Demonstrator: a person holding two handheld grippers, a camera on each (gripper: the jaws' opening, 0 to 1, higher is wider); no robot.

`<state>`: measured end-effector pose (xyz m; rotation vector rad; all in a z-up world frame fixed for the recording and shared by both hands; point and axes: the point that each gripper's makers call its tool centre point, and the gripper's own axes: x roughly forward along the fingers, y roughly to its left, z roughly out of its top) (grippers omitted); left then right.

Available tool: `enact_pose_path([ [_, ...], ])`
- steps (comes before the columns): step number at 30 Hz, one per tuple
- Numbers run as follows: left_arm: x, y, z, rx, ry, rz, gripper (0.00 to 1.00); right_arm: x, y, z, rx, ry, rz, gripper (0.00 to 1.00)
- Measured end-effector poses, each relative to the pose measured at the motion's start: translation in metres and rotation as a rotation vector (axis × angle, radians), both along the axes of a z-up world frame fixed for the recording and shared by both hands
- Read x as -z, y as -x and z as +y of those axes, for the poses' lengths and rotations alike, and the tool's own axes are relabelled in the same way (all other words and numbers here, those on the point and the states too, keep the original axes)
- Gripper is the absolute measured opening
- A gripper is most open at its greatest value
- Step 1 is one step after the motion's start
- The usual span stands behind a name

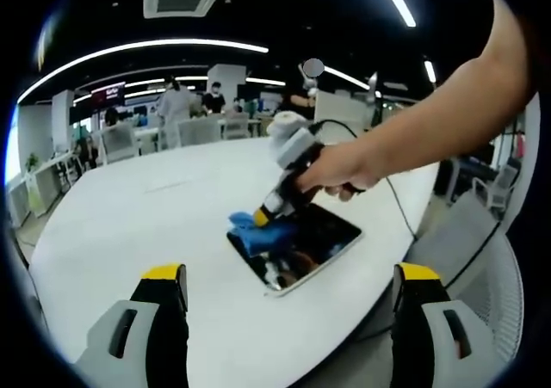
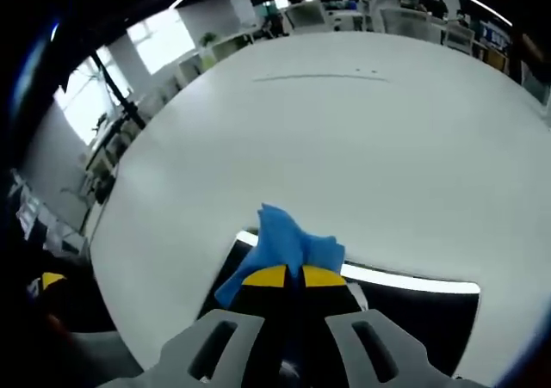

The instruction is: Wipe the mirror surface with the cleaning cloth until all visible marks leave the cleaned area.

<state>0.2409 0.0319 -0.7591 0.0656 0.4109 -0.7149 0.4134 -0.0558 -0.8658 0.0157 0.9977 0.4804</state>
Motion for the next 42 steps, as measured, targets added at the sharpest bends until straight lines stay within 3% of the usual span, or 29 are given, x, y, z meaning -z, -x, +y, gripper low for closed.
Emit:
enact_pose_path([
  [13, 0.003, -0.001, 0.002, 0.0, -0.005, 0.002, 0.99, 0.003, 0.011, -0.001, 0.019, -0.023, -0.009, 0.0],
  [29, 0.001, 0.0, 0.001, 0.002, -0.006, 0.001, 0.99, 0.004, 0.045, 0.0, 0.038, -0.061, 0.015, 0.0],
  [32, -0.002, -0.001, 0.003, -0.009, -0.012, -0.024, 0.99, 0.004, 0.056, 0.001, 0.018, -0.057, 0.011, 0.0],
  [42, 0.002, 0.001, 0.001, 0.005, -0.016, 0.002, 0.99, 0.002, 0.073, -0.001, 0.015, -0.063, 0.021, 0.0],
])
